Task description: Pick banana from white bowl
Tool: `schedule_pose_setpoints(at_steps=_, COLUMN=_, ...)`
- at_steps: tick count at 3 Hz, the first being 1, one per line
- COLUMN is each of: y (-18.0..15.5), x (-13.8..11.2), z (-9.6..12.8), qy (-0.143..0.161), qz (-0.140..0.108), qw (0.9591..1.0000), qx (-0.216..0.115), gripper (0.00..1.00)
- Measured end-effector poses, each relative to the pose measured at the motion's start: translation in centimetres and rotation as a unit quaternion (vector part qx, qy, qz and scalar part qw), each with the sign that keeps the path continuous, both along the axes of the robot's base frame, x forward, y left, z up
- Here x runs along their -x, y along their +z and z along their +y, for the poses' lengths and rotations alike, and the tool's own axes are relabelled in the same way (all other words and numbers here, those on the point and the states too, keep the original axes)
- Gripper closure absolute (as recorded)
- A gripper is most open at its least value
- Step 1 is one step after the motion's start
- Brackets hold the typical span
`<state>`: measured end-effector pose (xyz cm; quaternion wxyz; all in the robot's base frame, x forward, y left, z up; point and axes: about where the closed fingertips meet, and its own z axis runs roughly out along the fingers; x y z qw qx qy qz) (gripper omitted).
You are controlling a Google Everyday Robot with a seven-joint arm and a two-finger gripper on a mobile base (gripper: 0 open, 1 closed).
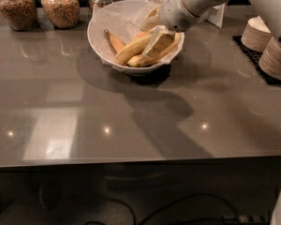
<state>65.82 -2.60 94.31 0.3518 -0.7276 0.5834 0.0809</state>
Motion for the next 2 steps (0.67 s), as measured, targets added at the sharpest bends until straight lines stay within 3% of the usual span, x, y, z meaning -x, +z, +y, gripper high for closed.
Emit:
schedule_pose_setpoints(at_steps=1, y=-0.33, x=-0.21, z=-0.28, qy=-0.004, qz=0.001, qw=1.0, qx=0.006, gripper=0.45)
schedule_pose_setpoints(at_steps=2, y=-0.45, x=-0.3, z=-0.44, qy=-0.005, qz=0.002, qw=1.0, qx=0.008, gripper=0.58)
